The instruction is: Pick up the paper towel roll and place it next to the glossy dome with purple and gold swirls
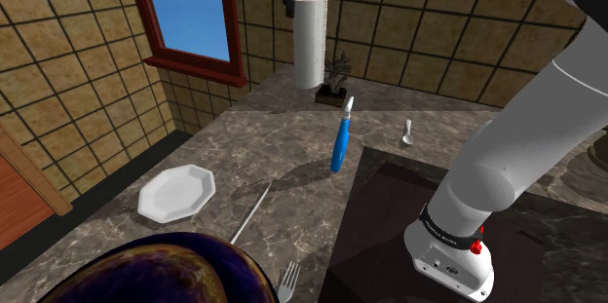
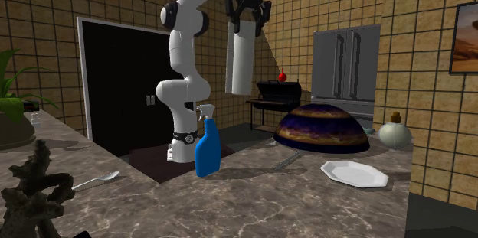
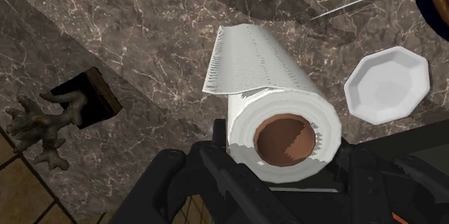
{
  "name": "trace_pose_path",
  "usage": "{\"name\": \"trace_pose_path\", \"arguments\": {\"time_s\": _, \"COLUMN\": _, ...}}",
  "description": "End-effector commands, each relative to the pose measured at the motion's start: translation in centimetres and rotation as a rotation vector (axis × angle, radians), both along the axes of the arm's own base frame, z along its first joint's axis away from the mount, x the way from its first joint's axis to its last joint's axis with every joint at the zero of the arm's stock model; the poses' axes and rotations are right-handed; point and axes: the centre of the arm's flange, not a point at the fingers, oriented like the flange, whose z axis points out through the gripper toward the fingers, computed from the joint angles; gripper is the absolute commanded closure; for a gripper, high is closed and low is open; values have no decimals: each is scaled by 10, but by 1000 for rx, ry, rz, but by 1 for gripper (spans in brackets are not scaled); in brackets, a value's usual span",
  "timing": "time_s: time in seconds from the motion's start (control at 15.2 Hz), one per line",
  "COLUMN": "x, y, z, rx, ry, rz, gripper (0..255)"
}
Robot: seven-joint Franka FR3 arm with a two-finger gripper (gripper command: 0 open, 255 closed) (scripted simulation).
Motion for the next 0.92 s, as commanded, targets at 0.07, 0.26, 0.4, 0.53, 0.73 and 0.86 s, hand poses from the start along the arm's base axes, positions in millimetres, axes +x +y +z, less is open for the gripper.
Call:
{"name": "trace_pose_path", "arguments": {"time_s": 0.07, "x": -21, "y": 31, "z": 0, "rx": 0, "ry": 0, "rz": -1, "gripper": 255}}
{"name": "trace_pose_path", "arguments": {"time_s": 0.26, "x": -41, "y": 65, "z": 0, "rx": 0, "ry": 0, "rz": -1, "gripper": 255}}
{"name": "trace_pose_path", "arguments": {"time_s": 0.4, "x": -54, "y": 88, "z": 0, "rx": 0, "ry": 0, "rz": -1, "gripper": 255}}
{"name": "trace_pose_path", "arguments": {"time_s": 0.53, "x": -67, "y": 111, "z": 0, "rx": 0, "ry": 0, "rz": -1, "gripper": 255}}
{"name": "trace_pose_path", "arguments": {"time_s": 0.73, "x": -87, "y": 145, "z": 1, "rx": 0, "ry": 0, "rz": -1, "gripper": 255}}
{"name": "trace_pose_path", "arguments": {"time_s": 0.86, "x": -100, "y": 168, "z": 1, "rx": 0, "ry": 0, "rz": -1, "gripper": 255}}
